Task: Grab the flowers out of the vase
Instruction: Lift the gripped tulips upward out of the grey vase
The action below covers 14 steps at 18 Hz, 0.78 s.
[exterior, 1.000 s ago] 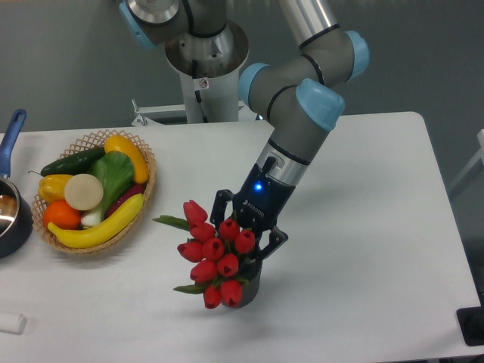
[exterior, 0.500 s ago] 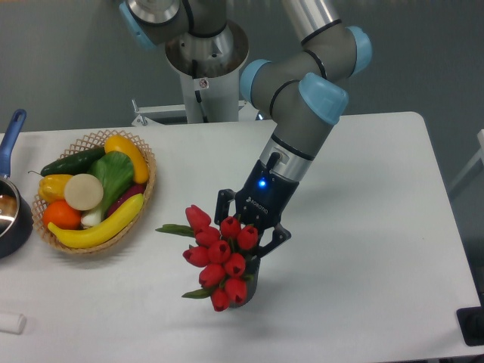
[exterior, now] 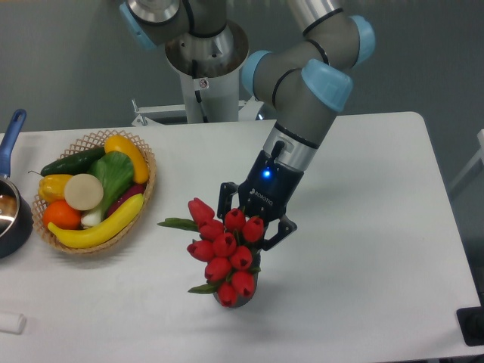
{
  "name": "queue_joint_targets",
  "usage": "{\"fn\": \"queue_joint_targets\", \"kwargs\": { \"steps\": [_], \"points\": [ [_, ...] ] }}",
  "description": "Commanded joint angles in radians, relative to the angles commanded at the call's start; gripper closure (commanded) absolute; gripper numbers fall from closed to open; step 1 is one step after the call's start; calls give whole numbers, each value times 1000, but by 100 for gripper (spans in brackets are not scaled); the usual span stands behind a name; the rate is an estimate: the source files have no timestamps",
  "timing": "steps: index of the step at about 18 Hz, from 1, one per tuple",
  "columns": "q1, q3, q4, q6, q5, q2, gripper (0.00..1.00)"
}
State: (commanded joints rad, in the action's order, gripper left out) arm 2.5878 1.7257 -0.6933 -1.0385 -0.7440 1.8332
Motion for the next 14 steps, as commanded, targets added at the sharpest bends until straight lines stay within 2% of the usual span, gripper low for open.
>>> {"fn": "queue_joint_targets", "kwargs": {
  "steps": [7,14],
  "points": [
    [2,-9,0,87,52,-75,53],
    [2,-89,0,181,58,-81,53]
  ]
}}
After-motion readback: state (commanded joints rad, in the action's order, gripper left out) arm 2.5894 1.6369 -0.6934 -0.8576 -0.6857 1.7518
